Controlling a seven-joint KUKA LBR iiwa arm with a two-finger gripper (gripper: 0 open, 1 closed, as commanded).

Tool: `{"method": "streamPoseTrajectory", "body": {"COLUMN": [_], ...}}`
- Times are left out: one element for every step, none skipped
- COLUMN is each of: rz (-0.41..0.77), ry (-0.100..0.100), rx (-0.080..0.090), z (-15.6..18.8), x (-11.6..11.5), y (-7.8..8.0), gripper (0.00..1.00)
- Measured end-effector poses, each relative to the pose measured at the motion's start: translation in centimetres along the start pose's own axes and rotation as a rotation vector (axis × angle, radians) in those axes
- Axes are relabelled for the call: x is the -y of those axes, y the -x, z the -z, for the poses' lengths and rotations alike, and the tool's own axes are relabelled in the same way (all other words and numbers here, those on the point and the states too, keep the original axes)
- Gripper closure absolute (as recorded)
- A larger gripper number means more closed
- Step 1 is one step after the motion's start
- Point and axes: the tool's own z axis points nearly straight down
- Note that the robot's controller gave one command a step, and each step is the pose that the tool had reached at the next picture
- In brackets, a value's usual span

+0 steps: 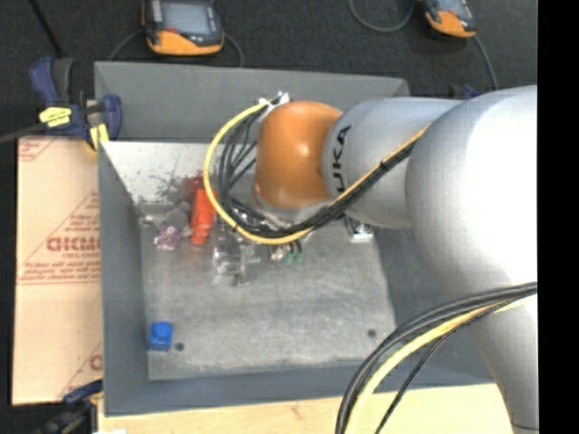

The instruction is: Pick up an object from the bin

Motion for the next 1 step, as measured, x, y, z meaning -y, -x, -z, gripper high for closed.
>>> {"method": "streamPoseTrajectory", "body": {"rz": [-0.042], "ry": [-0.001], "rx": [0.006], "z": [13.15], "x": [-1.52], "y": [0.26], "gripper": [1.00]}}
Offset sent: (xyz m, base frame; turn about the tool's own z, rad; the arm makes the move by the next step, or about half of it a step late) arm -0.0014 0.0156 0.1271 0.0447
